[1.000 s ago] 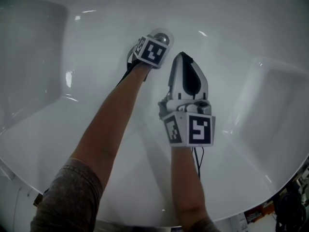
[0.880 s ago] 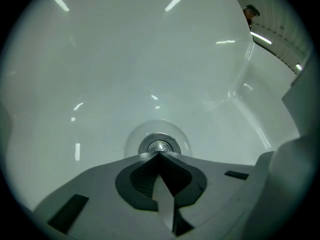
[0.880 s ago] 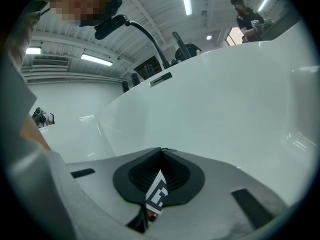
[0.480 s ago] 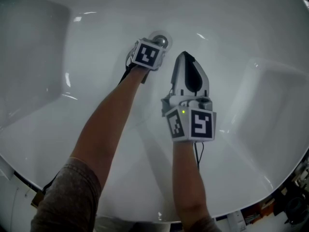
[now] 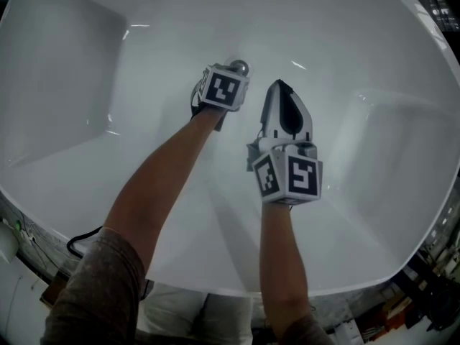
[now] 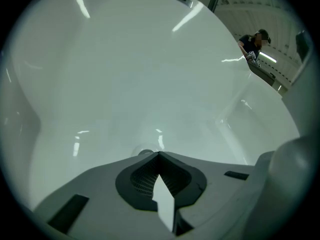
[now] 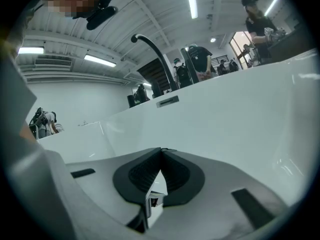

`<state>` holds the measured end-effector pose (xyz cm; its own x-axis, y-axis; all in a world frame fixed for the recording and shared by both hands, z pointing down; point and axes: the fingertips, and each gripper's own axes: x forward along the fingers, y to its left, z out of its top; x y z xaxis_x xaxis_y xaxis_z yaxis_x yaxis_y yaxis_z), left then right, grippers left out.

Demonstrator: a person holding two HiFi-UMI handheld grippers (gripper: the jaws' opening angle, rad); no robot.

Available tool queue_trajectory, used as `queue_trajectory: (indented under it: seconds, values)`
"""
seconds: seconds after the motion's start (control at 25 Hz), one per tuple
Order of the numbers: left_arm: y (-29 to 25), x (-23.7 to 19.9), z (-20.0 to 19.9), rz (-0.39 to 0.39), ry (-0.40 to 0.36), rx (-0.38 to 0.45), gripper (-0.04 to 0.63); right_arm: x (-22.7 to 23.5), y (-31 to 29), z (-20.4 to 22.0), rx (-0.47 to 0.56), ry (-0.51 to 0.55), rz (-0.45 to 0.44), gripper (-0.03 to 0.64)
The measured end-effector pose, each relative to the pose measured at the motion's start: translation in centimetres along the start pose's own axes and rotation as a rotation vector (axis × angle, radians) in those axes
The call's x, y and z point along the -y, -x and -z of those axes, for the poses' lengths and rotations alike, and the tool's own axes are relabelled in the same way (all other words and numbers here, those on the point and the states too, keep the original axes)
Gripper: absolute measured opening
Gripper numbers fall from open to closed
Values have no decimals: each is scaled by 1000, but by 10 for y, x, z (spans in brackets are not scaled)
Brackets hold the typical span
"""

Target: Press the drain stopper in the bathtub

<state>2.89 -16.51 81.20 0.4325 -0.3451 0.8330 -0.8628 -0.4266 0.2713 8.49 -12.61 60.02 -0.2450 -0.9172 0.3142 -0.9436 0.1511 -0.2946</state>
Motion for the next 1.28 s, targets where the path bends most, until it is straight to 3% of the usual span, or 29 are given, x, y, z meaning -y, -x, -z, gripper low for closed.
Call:
queue_trajectory:
  seconds: [0.36, 0.6, 1.0, 1.28]
  values:
    - [122, 12, -57, -17, 2, 60, 2, -53, 38, -73, 7, 17, -13, 3]
    - [202, 28, -81, -35, 35, 47, 2, -75, 65, -132, 3, 36, -18, 3]
    - [332, 83, -127, -8, 56, 88, 2, -101, 116, -222, -31, 56, -5, 3]
    - [429, 118, -142, -36, 33, 56, 2, -127, 158, -273, -62, 47, -9, 3]
